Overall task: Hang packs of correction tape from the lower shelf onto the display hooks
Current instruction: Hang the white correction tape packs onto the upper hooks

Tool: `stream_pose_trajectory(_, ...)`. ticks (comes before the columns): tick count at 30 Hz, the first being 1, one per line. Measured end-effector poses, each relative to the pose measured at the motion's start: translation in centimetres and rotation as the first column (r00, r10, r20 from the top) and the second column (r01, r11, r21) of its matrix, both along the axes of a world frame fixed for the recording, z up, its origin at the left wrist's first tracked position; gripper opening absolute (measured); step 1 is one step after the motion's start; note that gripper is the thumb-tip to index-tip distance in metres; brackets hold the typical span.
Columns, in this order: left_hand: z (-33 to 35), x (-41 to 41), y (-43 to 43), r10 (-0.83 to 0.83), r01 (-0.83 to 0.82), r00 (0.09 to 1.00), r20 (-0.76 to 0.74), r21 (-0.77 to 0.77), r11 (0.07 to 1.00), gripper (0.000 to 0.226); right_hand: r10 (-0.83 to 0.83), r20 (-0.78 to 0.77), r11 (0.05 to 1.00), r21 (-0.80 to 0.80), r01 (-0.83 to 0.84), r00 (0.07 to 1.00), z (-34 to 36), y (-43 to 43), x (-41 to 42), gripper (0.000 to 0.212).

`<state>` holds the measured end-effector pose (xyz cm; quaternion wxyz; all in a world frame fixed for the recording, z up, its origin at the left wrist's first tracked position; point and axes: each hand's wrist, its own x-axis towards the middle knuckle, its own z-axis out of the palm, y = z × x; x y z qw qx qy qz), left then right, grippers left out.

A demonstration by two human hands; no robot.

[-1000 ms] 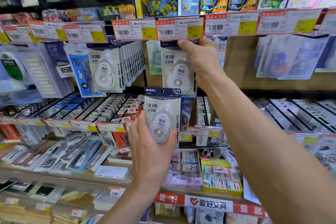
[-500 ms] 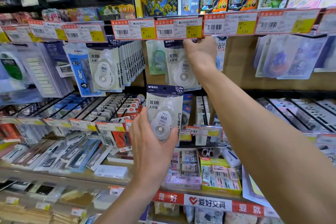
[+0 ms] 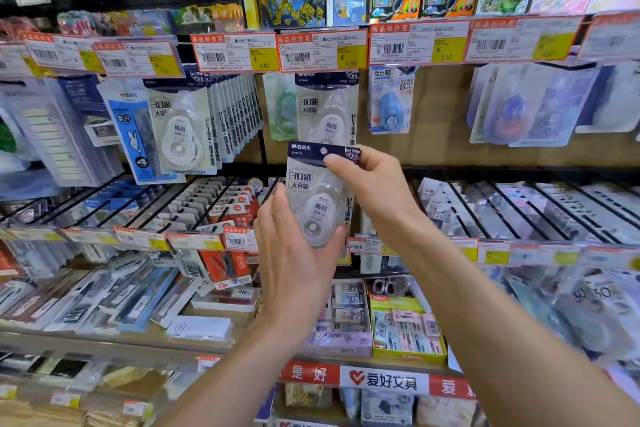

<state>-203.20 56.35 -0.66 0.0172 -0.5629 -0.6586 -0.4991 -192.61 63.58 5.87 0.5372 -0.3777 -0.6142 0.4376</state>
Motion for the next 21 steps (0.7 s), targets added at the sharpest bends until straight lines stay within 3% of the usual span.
stream_pose_trajectory(3,-0.1,0.5,0.1,-0.003,0.002,1.0,-0.017,-0.006,1.0,0.098,0.046,-0.101,0.997,-0.05,-0.051,0.994,0.0,-0.1,0.1,0.004)
stream_pose_trajectory(8,-0.1,0.5,0.0,-0.045,0.045,0.999,0.008,-0.001,0.999,0.102,0.059,-0.134,0.998,-0.018,-0.062,0.989,1.1,0.0,0.2,0.015)
stream_pose_trajectory(13,-0.2,-0.1,0.3,-0.076,0.071,0.997,-0.018,-0.187,0.98,0.105,-0.004,-0.142,0.998,0.066,0.013,0.99,3.4,1.3,0.1,0.015)
stream_pose_trajectory(21,-1.3,-0.5,0.8,-0.136,0.045,0.965,-0.222,-0.373,0.927,0.077,-0.036,-0.25,0.996,0.066,0.054,0.968,7.3,4.5,-1.0,0.017)
